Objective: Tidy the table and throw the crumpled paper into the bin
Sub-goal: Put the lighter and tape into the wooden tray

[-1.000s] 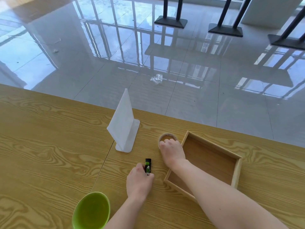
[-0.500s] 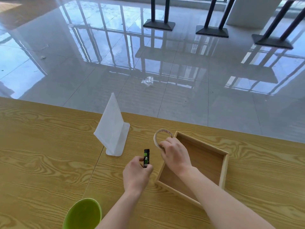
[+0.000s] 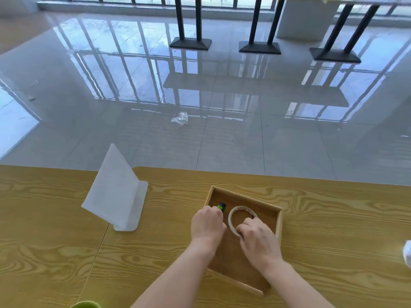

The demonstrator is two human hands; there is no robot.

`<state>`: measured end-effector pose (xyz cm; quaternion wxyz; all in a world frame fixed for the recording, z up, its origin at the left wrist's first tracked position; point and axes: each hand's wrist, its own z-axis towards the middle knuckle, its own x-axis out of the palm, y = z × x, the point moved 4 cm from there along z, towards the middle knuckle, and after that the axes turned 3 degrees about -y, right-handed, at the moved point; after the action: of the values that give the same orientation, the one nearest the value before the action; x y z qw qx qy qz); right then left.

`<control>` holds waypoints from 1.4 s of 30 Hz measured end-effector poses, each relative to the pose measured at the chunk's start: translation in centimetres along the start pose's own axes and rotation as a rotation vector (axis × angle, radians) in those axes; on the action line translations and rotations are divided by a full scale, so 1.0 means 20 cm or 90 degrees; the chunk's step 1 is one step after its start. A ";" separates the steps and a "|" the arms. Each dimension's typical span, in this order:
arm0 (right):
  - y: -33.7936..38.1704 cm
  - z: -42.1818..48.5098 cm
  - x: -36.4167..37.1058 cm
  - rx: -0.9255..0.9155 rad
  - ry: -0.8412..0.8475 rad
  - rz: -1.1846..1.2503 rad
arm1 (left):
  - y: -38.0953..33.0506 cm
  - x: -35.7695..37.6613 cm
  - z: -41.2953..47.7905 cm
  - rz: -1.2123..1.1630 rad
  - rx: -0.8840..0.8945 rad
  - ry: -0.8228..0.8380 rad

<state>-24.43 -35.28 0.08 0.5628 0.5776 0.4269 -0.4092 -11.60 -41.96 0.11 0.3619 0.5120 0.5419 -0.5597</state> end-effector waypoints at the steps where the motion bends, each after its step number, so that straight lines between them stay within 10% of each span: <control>1: 0.00 0.01 0.01 -0.006 0.004 0.003 | -0.01 0.02 0.02 0.017 0.012 0.007; 22: 0.06 0.14 0.06 -0.063 -0.007 0.005 | 0.15 0.02 -0.03 -0.056 -0.023 -0.117; 42: 0.00 0.04 0.01 -0.056 -0.049 0.093 | 0.30 0.05 -0.14 -0.168 -0.110 0.000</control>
<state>-24.40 -36.17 -0.21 0.6323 0.5656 0.3790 -0.3698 -5.47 -39.89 -1.92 0.3277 0.4030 0.6509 -0.5536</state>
